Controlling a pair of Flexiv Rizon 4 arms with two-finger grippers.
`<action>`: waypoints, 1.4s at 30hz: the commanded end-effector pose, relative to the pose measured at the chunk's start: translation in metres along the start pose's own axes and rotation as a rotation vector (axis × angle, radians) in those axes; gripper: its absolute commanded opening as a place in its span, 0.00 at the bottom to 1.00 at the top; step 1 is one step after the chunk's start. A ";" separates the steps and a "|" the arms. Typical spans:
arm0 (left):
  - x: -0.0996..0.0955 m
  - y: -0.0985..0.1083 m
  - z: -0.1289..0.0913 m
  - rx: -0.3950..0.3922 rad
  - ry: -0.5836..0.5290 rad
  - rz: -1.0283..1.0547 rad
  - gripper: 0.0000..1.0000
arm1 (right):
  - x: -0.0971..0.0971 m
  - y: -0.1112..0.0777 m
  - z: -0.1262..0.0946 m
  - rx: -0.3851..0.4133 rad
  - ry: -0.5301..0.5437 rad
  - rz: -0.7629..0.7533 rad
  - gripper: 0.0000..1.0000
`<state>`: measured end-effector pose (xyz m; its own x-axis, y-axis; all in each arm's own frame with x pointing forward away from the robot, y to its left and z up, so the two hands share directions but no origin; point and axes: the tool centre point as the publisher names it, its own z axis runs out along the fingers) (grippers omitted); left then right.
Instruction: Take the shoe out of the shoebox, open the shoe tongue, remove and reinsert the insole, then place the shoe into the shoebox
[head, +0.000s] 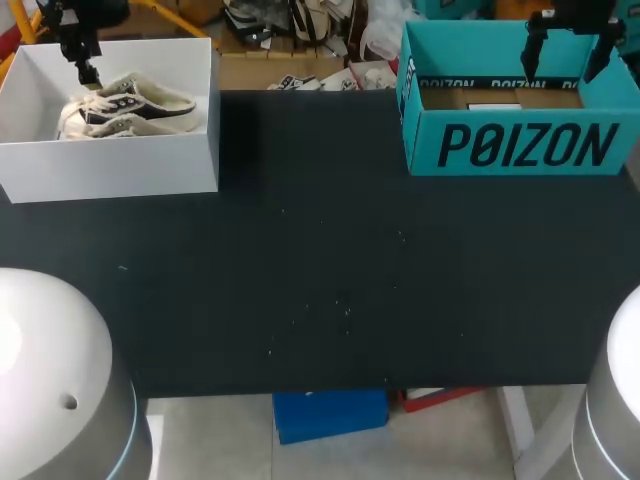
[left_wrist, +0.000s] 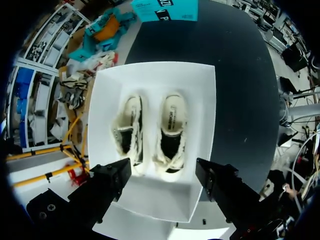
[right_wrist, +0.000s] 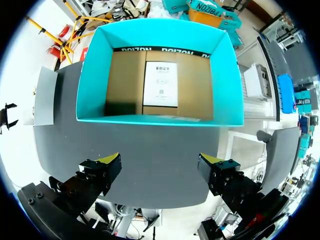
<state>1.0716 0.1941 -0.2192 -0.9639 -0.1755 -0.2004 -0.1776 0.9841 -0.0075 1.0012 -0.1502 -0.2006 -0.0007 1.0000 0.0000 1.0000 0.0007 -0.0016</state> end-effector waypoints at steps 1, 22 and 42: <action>-0.020 -0.004 0.024 -0.013 0.058 0.005 0.84 | 0.000 0.000 0.000 0.000 0.000 0.000 1.00; -0.021 -0.001 0.096 -0.059 0.166 0.020 0.60 | 0.000 0.000 0.000 0.000 0.000 0.000 1.00; -0.014 -0.002 0.136 -0.105 0.225 0.018 0.52 | 0.000 0.000 0.000 0.000 0.000 0.000 1.00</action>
<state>1.1069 0.1988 -0.3430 -0.9850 -0.1720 0.0137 -0.1700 0.9810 0.0932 1.0013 -0.1503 -0.2008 -0.0008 1.0000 0.0001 1.0000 0.0008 -0.0014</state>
